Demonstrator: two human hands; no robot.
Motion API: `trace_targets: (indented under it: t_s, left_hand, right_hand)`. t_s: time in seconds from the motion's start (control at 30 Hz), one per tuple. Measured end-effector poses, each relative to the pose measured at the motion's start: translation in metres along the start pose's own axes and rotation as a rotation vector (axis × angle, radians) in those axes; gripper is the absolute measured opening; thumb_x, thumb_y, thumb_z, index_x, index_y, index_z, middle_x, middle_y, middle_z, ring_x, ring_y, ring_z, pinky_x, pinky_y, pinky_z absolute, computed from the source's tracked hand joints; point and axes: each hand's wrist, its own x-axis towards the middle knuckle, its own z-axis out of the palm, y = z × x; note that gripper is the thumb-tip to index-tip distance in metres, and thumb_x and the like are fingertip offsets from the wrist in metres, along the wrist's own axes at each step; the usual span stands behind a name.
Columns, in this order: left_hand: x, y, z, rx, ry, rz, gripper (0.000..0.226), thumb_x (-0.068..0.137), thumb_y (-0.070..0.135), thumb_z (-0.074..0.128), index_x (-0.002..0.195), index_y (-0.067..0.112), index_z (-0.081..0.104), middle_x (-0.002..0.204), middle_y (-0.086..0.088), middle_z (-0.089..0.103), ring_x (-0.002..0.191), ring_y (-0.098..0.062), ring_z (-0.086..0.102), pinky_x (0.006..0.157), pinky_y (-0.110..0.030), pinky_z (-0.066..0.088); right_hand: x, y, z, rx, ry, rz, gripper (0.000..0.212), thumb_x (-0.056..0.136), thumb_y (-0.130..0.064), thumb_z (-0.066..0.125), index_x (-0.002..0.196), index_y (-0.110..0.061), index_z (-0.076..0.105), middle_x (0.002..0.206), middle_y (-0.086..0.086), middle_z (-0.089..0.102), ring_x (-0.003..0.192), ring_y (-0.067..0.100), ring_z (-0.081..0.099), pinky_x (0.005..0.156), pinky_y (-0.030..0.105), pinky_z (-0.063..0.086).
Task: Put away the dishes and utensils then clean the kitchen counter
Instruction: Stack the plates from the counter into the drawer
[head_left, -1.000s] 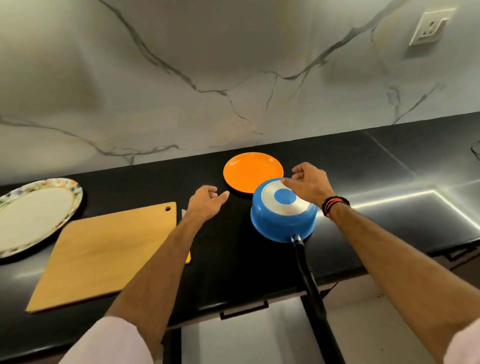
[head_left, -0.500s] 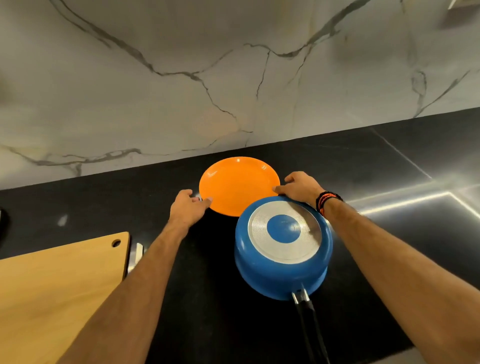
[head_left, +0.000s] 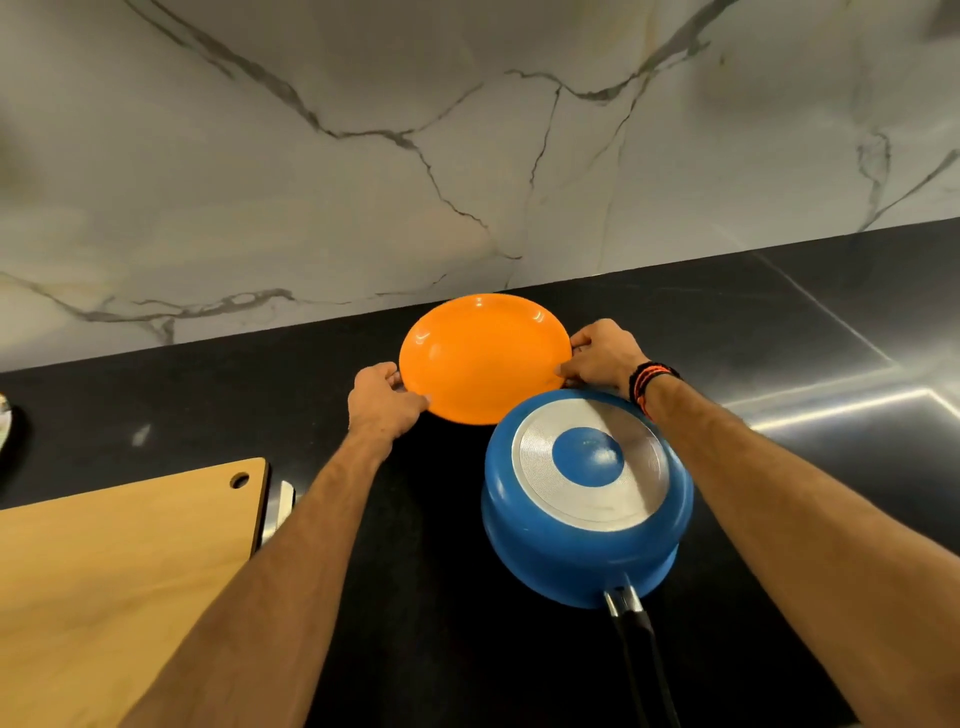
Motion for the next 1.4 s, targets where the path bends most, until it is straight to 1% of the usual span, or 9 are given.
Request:
trace_targets:
  t_s: [0.23,0.37,0.43,0.53,0.63,1.0,1.2,1.3,1.4]
  left_hand:
    - [-0.042,0.033,-0.055,-0.029,0.068,0.125,0.046,0.079,-0.001,0.075,0.088,0.035,0.050,0.092,0.006,0.056,0.096,-0.015,0.052,0.083,-0.030,0.044]
    - [-0.097,0.042,-0.099,-0.021,0.115,0.144,0.044,0.081,0.003,0.074,0.074,0.035,0.045,0.079,0.009,0.055,0.074,-0.005,0.052,0.064,-0.019,0.041]
    - [-0.123,0.032,-0.118,-0.001,0.121,0.123,0.035,0.081,0.007,0.075,0.073,0.030,0.050,0.080,0.006,0.059,0.077,-0.009,0.057,0.067,-0.023,0.048]
    - [-0.168,0.008,-0.142,-0.012,0.086,0.065,0.017,0.083,0.010,0.074,0.098,0.017,0.067,0.088,-0.001,0.067,0.085,-0.019,0.066,0.081,-0.036,0.057]
    - [-0.212,-0.031,-0.155,-0.035,0.064,-0.019,0.024,0.084,0.009,0.072,0.108,0.007,0.070,0.088,-0.006,0.069,0.077,-0.020,0.067,0.075,-0.035,0.059]
    - [-0.361,-0.163,-0.155,-0.009,0.044,-0.218,0.013,0.087,0.010,0.070,0.100,0.010,0.071,0.088,-0.008,0.073,0.075,-0.020,0.070,0.070,-0.037,0.062]
    - [-0.446,-0.218,-0.134,-0.031,0.107,-0.349,0.013,0.082,0.005,0.076,0.092,0.011,0.070,0.080,-0.005,0.070,0.066,-0.016,0.064,0.056,-0.029,0.053]
    - [-0.468,-0.247,-0.119,-0.101,0.160,-0.463,0.018,0.075,0.002,0.082,0.080,0.014,0.070,0.079,-0.009,0.073,0.069,-0.022,0.069,0.052,-0.027,0.055]
    - [-0.476,-0.272,-0.100,-0.209,0.218,-0.563,0.022,0.074,-0.007,0.078,0.071,0.011,0.066,0.079,-0.020,0.072,0.066,-0.030,0.069,0.050,-0.027,0.057]
  right_hand:
    - [-0.052,-0.050,-0.026,0.121,0.031,-0.065,0.021,0.087,-0.007,0.072,0.107,-0.004,0.068,0.093,0.012,0.072,0.078,0.018,0.070,0.087,0.035,0.059]
    - [-0.113,-0.071,-0.031,0.181,0.008,-0.084,0.015,0.085,-0.005,0.072,0.100,-0.004,0.069,0.083,0.008,0.070,0.072,0.014,0.068,0.080,0.030,0.060]
    - [-0.145,-0.072,-0.026,0.177,0.000,-0.085,0.015,0.083,-0.003,0.072,0.098,-0.002,0.070,0.085,0.010,0.072,0.072,0.014,0.068,0.078,0.029,0.059]
    - [-0.197,-0.065,-0.010,0.249,-0.047,-0.046,0.017,0.081,0.002,0.071,0.097,-0.001,0.071,0.085,0.011,0.072,0.073,0.016,0.069,0.078,0.031,0.060]
    - [-0.250,-0.047,0.018,0.329,-0.053,0.010,0.017,0.078,0.007,0.070,0.093,-0.001,0.071,0.079,0.012,0.072,0.070,0.018,0.069,0.082,0.038,0.061]
    - [-0.405,0.054,0.109,0.337,-0.120,0.108,0.018,0.083,-0.003,0.074,0.099,-0.010,0.068,0.086,0.009,0.073,0.078,0.021,0.072,0.066,0.028,0.060]
    - [-0.452,0.119,0.150,0.324,-0.198,0.172,0.021,0.083,-0.009,0.077,0.094,-0.020,0.063,0.094,0.004,0.070,0.088,0.019,0.067,0.083,0.036,0.056]
    - [-0.465,0.148,0.166,0.444,-0.250,0.266,0.017,0.088,-0.004,0.071,0.101,-0.012,0.065,0.098,0.010,0.071,0.089,0.023,0.070,0.079,0.036,0.061]
    - [-0.474,0.171,0.182,0.640,-0.238,0.331,0.017,0.086,0.002,0.071,0.103,0.003,0.068,0.093,0.013,0.072,0.087,0.021,0.071,0.069,0.022,0.060]
